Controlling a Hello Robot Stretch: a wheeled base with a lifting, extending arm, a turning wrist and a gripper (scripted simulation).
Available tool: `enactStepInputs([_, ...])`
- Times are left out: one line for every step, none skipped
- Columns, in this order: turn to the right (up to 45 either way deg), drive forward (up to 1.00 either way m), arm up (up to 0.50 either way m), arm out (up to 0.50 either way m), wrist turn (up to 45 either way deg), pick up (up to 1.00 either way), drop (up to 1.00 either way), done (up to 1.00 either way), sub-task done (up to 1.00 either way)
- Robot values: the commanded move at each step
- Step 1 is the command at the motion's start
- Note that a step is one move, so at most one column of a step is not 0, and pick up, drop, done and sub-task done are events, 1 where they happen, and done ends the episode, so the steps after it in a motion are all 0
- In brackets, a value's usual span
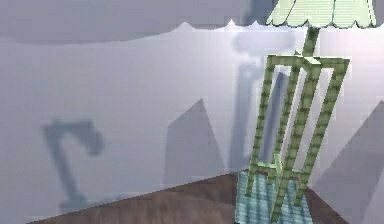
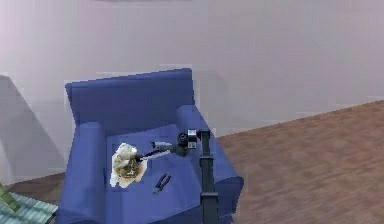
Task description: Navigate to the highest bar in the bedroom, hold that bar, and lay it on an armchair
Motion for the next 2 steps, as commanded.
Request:
enactStepInputs([0.0, 0.0, 0.1, 0.0, 0.0, 0.0, 0.0, 0.0, 0.0])
enactStepInputs([0.0, 0.0, 0.0, -0.08, 0.0, 0.0, 0.0, 0.0, 0.0])
